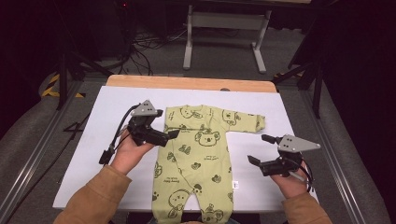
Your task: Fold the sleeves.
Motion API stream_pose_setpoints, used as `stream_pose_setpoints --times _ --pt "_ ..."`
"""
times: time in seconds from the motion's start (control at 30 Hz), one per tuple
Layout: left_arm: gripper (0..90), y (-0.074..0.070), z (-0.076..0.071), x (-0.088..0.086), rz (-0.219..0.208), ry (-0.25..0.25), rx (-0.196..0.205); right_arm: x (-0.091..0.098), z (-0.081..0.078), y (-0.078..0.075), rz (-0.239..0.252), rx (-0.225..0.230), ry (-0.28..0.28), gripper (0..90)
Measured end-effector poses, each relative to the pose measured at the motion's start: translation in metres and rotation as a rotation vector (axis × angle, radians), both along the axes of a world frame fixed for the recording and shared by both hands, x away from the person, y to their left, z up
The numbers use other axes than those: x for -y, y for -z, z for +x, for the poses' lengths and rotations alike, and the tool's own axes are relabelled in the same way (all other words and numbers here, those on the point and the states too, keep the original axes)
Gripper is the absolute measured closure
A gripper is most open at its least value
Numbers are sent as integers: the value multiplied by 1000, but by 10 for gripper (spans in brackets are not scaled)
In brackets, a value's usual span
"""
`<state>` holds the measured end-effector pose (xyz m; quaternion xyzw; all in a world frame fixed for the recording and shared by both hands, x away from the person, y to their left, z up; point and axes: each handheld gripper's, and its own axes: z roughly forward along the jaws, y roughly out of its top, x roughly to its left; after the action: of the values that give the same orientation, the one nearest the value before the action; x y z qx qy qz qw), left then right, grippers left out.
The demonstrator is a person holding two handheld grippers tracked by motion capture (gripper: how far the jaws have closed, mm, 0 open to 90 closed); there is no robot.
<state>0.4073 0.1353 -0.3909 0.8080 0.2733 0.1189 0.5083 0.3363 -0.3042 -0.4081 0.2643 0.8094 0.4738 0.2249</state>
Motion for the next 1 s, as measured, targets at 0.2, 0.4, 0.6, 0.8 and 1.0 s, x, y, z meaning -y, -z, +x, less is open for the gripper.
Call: stream_pose_setpoints --times 0.2,0.4,0.6,0.8,1.0 --pt "19 3 -21 -22 -16 -38 47 -2 19 -9 -26 -29 23 112" --pt "19 11 -39 -40 -13 -61 75 -2 39 -13 -44 -55 54 114" --pt "17 22 -55 -59 -39 -107 101 -6 57 -15 -96 -73 77 125" --pt "17 33 -55 -77 -103 -129 57 -1 77 -13 -97 -102 117 127" --pt "17 40 -56 -81 -51 -167 73 1 89 -12 -97 -123 121 154"
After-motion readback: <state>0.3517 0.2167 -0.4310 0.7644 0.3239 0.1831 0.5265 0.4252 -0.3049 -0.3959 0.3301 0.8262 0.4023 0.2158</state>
